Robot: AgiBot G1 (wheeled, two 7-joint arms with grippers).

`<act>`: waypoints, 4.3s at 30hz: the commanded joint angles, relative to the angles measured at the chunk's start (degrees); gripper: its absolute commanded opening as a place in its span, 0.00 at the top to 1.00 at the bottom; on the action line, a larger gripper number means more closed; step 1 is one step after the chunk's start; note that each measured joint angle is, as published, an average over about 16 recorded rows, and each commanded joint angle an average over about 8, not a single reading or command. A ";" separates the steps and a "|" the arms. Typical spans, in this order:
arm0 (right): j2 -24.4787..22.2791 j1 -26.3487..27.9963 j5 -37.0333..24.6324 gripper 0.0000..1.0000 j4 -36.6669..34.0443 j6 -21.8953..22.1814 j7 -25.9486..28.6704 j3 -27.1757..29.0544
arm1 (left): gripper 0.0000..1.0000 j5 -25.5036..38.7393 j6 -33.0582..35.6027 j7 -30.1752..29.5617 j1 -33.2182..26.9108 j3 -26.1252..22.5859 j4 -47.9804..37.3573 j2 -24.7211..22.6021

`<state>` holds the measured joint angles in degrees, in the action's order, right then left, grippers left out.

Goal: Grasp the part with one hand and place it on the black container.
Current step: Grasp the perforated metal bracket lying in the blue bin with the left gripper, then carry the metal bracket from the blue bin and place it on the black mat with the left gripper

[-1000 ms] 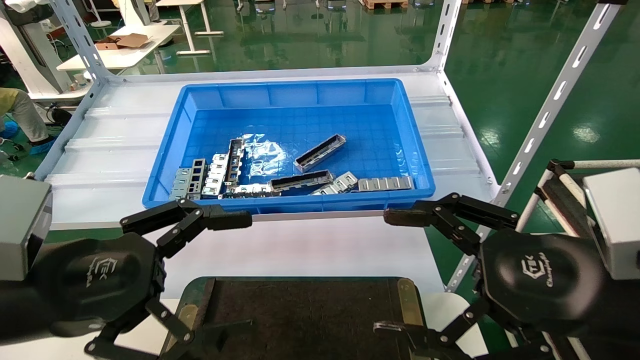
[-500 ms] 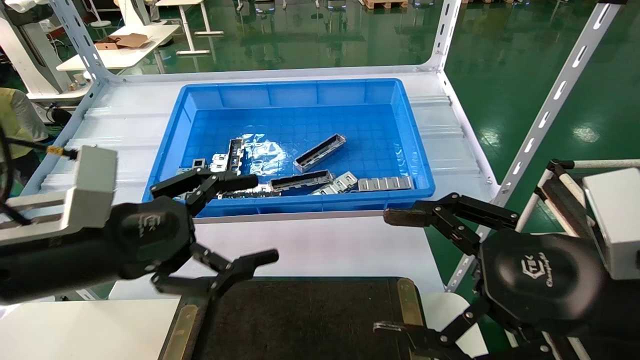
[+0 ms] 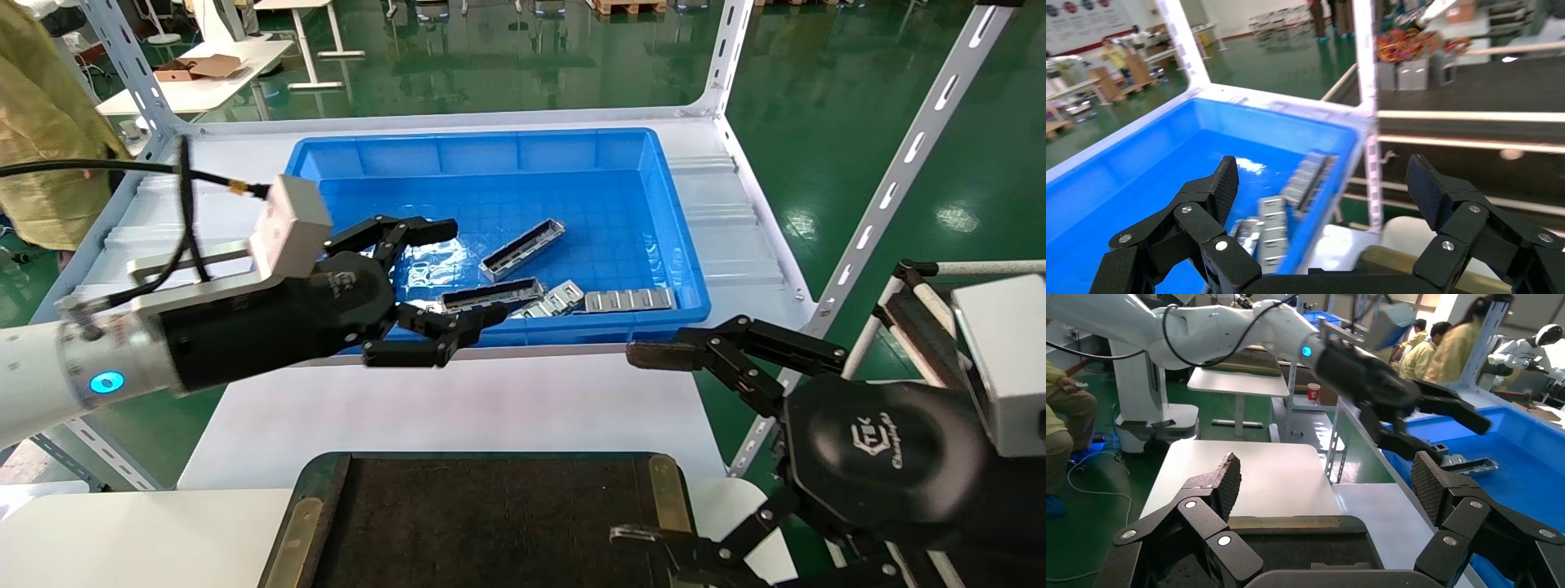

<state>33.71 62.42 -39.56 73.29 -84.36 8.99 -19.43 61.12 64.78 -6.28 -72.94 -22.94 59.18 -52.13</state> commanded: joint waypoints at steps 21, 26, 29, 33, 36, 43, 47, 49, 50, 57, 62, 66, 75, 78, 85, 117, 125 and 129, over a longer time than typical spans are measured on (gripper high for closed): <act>-0.01 0.01 0.02 0.00 0.00 0.01 -0.01 -0.03 | 0.00 10.59 -14.45 16.65 -14.32 -4.42 -36.52 -21.32; -0.01 0.01 0.02 0.00 0.00 0.01 -0.02 -0.04 | 0.00 10.66 -18.23 20.12 -16.26 -4.34 -42.97 -24.45; -0.02 0.01 0.03 0.00 0.00 0.02 -0.02 -0.04 | 0.00 10.15 -19.90 21.33 -16.99 -4.47 -45.41 -25.40; -0.02 0.01 0.03 0.06 0.00 0.02 -0.02 -0.05 | 0.00 9.24 -21.68 21.83 -17.36 -5.19 -46.90 -25.92; -0.02 0.01 0.03 0.43 0.00 0.02 -0.02 -0.05 | 0.27 8.51 -22.58 21.58 -17.38 -6.06 -47.11 -26.05; -0.02 0.01 0.04 1.00 0.00 0.02 -0.03 -0.06 | 1.00 6.96 -24.29 20.23 -17.11 -8.68 -46.71 -26.16; -0.03 0.02 0.04 1.00 0.00 0.03 -0.03 -0.06 | 1.00 5.99 -25.41 19.28 -16.87 -10.32 -46.28 -26.19; -0.03 0.02 0.04 1.00 0.00 0.03 -0.03 -0.07 | 1.00 5.50 -25.93 18.83 -16.74 -11.15 -46.03 -26.19; -0.03 0.02 0.05 1.00 0.00 0.03 -0.03 -0.07 | 1.00 5.23 -26.19 18.60 -16.69 -11.57 -45.90 -26.19; -0.03 0.02 0.05 1.00 0.00 0.03 -0.04 -0.08 | 1.00 3.27 -27.84 17.05 -16.42 -14.40 -45.08 -26.17; -0.03 0.02 0.06 1.00 0.00 0.03 -0.04 -0.08 | 1.00 1.71 -28.99 16.47 -16.10 -16.19 -44.58 -26.13; -0.03 0.02 0.06 1.00 0.00 0.04 -0.04 -0.09 | 1.00 0.45 -29.79 16.19 -15.84 -17.53 -44.41 -26.10; -0.04 0.03 0.07 1.00 0.00 0.04 -0.05 -0.10 | 1.00 -2.30 -30.97 15.63 -15.58 -20.22 -44.35 -26.02; -0.04 0.03 0.07 1.00 0.00 0.04 -0.05 -0.10 | 1.00 -3.22 -31.31 15.61 -15.48 -20.97 -44.36 -26.00; -0.04 0.03 0.08 1.00 0.00 0.05 -0.06 -0.11 | 1.00 -5.87 -30.90 16.12 -15.63 -22.03 -43.95 -25.83; -0.06 0.04 0.10 1.00 0.00 0.06 -0.08 -0.16 | 1.00 -17.42 6.19 21.16 -17.32 -17.67 -43.12 -13.85; -0.06 0.04 0.11 1.00 0.00 0.07 -0.08 -0.17 | 1.00 -19.51 11.39 18.39 -11.60 -17.13 -33.90 -9.36; -0.07 0.04 0.11 1.00 0.00 0.07 -0.08 -0.17 | 1.00 -20.54 11.29 16.54 -6.93 -16.95 -26.34 -6.57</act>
<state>33.64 62.46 -39.44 73.29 -84.29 8.91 -19.60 40.74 74.78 10.08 -79.38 -39.97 33.47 -58.56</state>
